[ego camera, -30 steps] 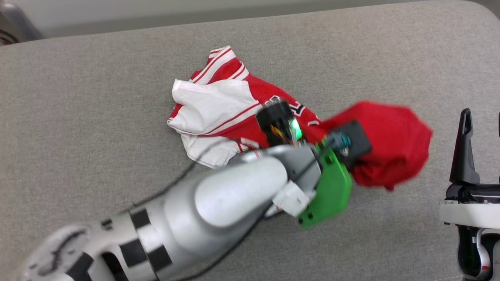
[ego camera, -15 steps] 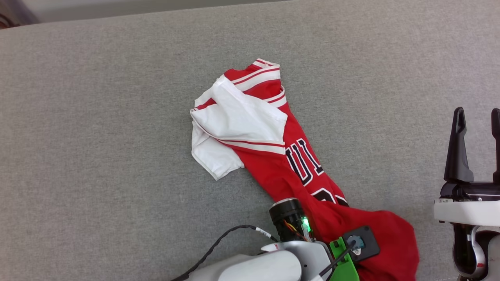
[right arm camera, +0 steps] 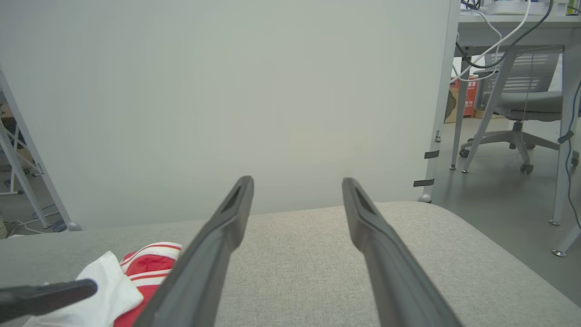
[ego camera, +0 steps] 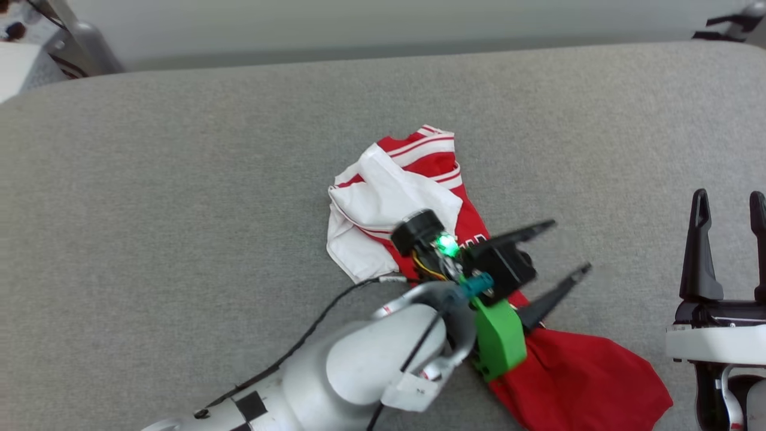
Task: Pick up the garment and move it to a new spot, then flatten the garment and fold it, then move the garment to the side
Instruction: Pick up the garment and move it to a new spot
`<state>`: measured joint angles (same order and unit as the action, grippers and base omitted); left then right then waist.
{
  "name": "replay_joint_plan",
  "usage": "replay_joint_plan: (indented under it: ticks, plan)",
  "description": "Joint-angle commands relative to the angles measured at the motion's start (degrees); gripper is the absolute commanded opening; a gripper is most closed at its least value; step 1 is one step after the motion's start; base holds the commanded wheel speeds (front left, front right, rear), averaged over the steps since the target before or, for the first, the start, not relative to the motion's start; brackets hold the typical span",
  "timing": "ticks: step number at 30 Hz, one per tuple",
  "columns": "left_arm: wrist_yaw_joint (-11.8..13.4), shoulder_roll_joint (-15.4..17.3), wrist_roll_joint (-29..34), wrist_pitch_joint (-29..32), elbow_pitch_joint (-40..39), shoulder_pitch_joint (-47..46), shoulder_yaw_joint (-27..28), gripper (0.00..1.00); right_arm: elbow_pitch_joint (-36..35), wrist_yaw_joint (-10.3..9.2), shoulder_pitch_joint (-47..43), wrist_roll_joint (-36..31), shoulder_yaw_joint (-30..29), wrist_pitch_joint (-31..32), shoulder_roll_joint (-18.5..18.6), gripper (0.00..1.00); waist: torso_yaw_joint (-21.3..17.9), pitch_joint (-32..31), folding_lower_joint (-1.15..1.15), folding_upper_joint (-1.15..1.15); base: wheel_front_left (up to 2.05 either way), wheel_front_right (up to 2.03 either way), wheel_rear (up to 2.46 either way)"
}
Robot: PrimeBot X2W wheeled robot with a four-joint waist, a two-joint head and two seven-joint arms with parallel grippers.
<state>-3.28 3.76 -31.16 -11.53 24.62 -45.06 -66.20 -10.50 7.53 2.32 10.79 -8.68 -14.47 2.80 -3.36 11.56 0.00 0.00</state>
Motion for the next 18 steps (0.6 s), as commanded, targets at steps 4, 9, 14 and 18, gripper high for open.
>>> replay_joint_plan:
  ticks: [4,9,14,18]
  plan:
    - [5.01,2.06,0.35,-2.91,1.71,1.49,5.05,1.00,0.30,-0.04,-1.97,-0.51,0.04,-0.52,0.08,1.00,3.24,-4.19,0.00,0.00,0.00,0.00,0.00]
    - [10.93,5.89,2.34,-3.43,-2.44,5.47,13.77,1.00,0.32,-0.04,-3.37,-0.61,0.18,-0.52,0.08,1.00,4.72,-5.51,0.00,0.00,0.00,0.00,0.00]
    - [15.67,11.62,6.49,-3.45,-10.89,16.94,28.00,1.00,0.54,-0.04,-4.61,-0.77,0.55,-0.52,0.08,1.00,6.23,-7.43,0.00,0.00,0.00,0.00,0.00]
    - [18.45,13.79,10.68,-3.46,-14.25,23.60,34.05,1.00,0.75,-0.04,-5.44,-0.87,0.71,-0.52,0.08,1.00,6.97,-8.66,0.00,0.00,0.00,0.00,0.00]
